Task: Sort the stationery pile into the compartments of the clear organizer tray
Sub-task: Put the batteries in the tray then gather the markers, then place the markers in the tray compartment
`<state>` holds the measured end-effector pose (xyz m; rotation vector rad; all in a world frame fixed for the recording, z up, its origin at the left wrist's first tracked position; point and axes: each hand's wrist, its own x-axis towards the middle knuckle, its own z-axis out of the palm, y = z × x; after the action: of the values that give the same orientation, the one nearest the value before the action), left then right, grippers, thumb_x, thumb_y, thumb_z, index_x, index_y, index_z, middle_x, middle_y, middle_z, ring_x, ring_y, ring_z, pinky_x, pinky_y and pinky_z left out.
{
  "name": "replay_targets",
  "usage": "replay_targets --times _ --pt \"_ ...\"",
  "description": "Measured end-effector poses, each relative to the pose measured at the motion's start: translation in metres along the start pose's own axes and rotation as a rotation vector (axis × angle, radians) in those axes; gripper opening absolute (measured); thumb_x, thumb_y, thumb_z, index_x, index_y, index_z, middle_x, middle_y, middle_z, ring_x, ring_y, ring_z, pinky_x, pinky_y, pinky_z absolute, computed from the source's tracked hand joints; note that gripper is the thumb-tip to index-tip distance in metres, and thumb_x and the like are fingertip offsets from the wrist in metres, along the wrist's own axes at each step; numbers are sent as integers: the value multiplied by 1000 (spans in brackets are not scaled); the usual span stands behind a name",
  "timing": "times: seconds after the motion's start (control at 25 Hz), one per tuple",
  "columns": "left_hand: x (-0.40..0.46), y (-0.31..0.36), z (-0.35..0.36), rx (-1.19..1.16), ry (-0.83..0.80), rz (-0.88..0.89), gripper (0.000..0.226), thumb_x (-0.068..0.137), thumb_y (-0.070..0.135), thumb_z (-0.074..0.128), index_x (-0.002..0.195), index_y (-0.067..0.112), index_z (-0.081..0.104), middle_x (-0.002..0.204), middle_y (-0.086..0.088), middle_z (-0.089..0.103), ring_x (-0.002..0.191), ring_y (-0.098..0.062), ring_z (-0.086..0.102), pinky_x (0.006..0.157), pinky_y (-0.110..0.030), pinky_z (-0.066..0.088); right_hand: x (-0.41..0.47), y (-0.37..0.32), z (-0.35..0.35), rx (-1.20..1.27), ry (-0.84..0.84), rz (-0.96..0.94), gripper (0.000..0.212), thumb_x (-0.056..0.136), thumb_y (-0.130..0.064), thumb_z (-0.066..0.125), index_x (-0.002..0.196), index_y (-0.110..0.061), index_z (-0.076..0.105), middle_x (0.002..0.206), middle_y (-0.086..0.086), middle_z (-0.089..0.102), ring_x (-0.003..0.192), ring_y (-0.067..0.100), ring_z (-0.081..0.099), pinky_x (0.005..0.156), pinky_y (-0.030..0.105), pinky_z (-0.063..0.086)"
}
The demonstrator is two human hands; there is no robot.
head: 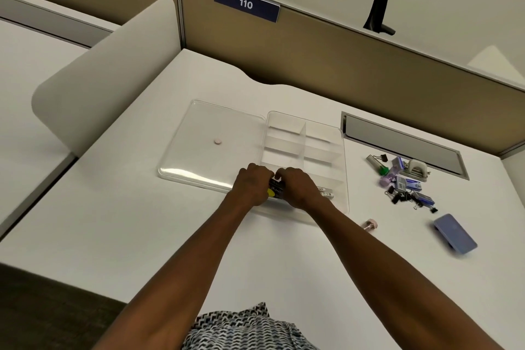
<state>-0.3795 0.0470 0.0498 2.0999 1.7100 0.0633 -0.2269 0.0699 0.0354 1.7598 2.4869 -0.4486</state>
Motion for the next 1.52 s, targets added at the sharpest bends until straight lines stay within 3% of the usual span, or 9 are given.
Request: replay_targets --times 0.16,0.4,0.72,0.88,1.04,1.16,1.28,1.4,1.52 --pt "6 -3 -3 6 -70 -7 29 84 20 63 113 23 66 108 -7 65 101 -27 60 76 -31 42 -4 5 -5 25 -58 -56 28 86 -18 64 113 -14 68 105 9 71 97 30 63 81 37 50" --pt "10 0 -3 -72 -104 -11 33 86 44 62 111 22 68 107 -6 66 98 -29 63 80 -35 48 -7 11 -4 94 -83 -110 25 94 -22 57 114 -13 69 104 10 72 95 30 64 83 42 50" --pt "12 -2 -3 -36 -207 32 31 83 22 63 114 17 64 110 -9 65 94 -29 64 82 -37 56 -14 9 4 93 -49 -132 30 84 -22 47 102 -13 70 89 14 67 83 33 59 71 41 46" --pt "15 0 5 -57 -119 28 40 84 36 63 123 24 60 119 -5 65 107 -28 61 92 -40 50 -22 10 6 162 100 -90 33 87 -13 56 118 -12 67 104 13 68 101 30 59 82 40 49" --pt "2 14 6 -19 173 -48 43 86 42 62 123 20 62 121 -3 65 127 -29 45 102 -39 37 -62 26 18 374 642 104 29 85 -12 64 114 -16 70 109 2 68 108 19 59 91 26 46" --pt "-9 34 14 -210 283 -14 40 84 33 68 121 17 64 121 -2 65 135 -30 39 106 -39 33 -107 67 26 430 876 407 33 81 -9 67 113 -17 68 108 2 68 104 22 59 91 27 44" --pt "-21 79 25 -413 450 193 30 82 26 69 109 14 69 106 -3 69 114 -29 57 93 -41 47 -152 109 35 433 886 730 41 78 -10 64 116 -22 63 104 4 64 100 25 57 83 31 44" --pt "-24 142 45 -419 254 299 24 89 29 62 111 22 67 105 3 69 104 -20 61 88 -36 49 -181 131 45 478 753 826 44 78 -14 68 120 -24 59 106 3 61 100 26 57 80 35 47" --pt "-15 195 75 -238 84 394 31 91 28 56 120 21 62 109 -4 67 106 -27 60 84 -37 47 -192 141 53 568 618 860 44 82 -19 68 125 -23 57 112 4 60 104 23 59 83 31 45"
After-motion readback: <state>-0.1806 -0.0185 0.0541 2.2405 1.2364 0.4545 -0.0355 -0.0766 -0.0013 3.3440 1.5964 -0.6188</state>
